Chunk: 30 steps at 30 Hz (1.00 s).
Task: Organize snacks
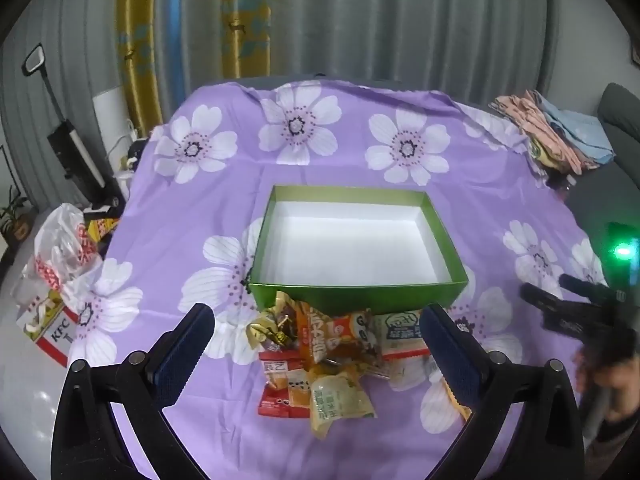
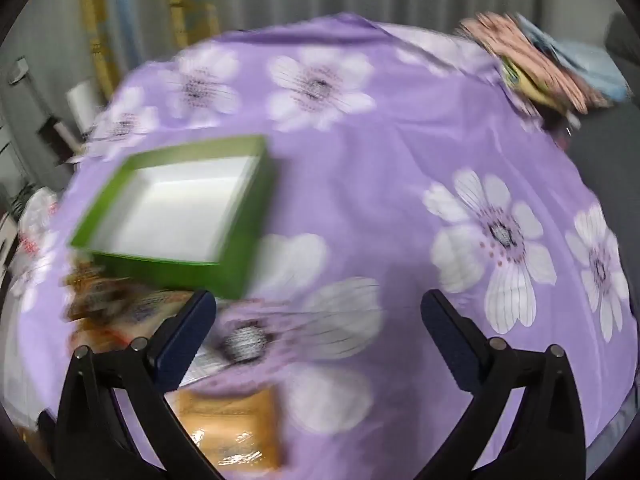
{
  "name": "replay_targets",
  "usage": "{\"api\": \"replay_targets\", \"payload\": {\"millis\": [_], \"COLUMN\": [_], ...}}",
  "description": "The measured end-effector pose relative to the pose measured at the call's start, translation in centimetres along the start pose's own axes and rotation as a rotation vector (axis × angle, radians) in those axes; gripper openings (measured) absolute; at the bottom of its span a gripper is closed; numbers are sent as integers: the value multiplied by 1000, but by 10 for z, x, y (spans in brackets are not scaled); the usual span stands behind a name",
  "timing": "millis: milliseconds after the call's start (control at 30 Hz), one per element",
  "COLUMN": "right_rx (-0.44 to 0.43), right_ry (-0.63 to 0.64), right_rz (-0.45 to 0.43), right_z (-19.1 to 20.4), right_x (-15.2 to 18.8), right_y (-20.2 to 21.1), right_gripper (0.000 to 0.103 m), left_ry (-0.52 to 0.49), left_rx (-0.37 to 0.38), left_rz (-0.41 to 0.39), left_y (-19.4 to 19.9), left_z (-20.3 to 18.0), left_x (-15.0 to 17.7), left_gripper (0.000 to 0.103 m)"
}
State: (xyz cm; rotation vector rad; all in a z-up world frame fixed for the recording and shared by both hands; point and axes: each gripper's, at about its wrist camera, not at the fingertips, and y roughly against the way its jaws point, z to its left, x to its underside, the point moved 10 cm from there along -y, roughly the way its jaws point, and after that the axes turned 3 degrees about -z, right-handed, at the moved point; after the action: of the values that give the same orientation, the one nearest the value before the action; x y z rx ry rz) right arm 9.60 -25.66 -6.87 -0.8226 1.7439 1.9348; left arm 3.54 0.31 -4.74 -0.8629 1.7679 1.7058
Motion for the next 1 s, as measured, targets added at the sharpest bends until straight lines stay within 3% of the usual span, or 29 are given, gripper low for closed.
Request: {"api": "replay_targets", "payload": {"millis": [200,400,733,1000], "right_rx": [-103,-130,-134,-122], "right_ry": [99,178,216,216], "right_rz": [-21,-33,-46,-49], "right_z": [57,97,125,124], "right_x": [4,9,14,16], "right_y": [41,64,80,85], "right_gripper": [103,103,103,103], "left_ry": [3,13,16,18], "left_rx": [-12,-5,2,23], "left_rz": [1,-5,2,15], "left_y": [6,16,24,25], "left_z": [6,11,11,6], "left_x": [4,5,11,16], "left_gripper": [102,102,102,102]}}
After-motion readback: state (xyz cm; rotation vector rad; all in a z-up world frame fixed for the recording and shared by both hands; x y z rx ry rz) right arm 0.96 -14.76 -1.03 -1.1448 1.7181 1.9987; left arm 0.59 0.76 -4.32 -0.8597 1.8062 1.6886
